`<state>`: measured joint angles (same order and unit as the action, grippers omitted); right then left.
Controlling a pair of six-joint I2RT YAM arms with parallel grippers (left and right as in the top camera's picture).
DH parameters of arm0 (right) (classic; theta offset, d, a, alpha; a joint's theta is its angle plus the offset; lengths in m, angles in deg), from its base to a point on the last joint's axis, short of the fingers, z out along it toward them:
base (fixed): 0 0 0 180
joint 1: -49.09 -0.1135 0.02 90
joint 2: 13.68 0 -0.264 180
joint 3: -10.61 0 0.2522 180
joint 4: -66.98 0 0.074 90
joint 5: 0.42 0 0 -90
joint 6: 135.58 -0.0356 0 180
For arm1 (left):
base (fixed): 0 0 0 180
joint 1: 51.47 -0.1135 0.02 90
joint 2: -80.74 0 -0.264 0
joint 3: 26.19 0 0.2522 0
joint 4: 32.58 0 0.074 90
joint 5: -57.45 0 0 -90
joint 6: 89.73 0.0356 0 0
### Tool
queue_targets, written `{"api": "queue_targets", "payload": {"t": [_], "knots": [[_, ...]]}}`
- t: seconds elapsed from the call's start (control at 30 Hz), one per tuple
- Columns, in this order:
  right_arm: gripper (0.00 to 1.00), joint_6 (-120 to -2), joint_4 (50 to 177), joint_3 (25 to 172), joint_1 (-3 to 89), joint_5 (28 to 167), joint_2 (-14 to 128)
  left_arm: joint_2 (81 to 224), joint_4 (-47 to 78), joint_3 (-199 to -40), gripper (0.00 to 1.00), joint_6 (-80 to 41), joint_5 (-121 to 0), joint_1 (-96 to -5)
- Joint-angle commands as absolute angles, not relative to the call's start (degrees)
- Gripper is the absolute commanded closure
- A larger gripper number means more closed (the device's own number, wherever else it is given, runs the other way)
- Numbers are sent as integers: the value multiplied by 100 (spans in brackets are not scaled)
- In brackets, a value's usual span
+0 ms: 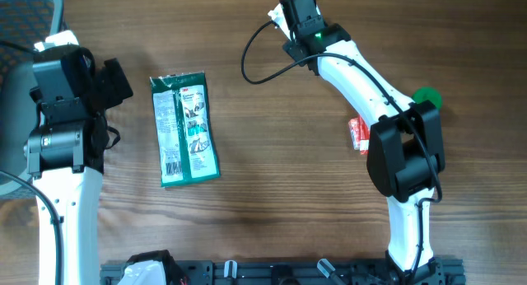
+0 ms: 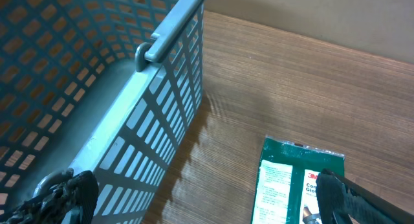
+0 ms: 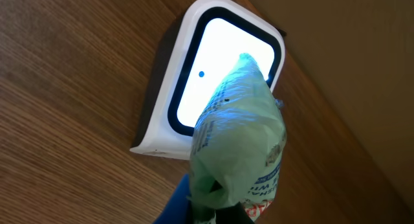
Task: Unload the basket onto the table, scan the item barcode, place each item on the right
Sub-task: 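Hold the wipes pouch under the white scanner with the right gripper, then lower the wipes pouch beside the red tube and release it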
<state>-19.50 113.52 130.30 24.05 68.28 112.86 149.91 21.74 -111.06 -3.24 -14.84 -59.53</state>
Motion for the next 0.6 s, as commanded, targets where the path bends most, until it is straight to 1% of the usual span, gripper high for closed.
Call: {"api": "queue_targets", "payload": {"t": [0.0, 0.13, 0.23, 0.33, 0.47, 0.57], "knots": [[96, -2522, 11387, 12982, 2392, 6525, 11225, 14991, 2158, -11128, 0, -313, -1512, -5986], [96, -2658, 11695, 12982, 2392, 6651, 10444, 14991, 2158, -11128, 0, -313, -1512, -5986], [96, -2944, 12329, 12982, 2392, 7296, 9900, 14991, 2158, -11128, 0, -313, -1512, -5986], [96, -3431, 13522, 12980, 2392, 8190, 9596, 14991, 2158, -11128, 0, -315, -1512, -5986], [96, -3873, 15345, 12884, 2392, 9213, 9658, 14991, 2158, -11128, 0, -313, -1512, -5986], [96, -3871, 15739, 12422, 2392, 9436, 9660, 14991, 2158, -11128, 0, -313, -1512, -5986]]}}
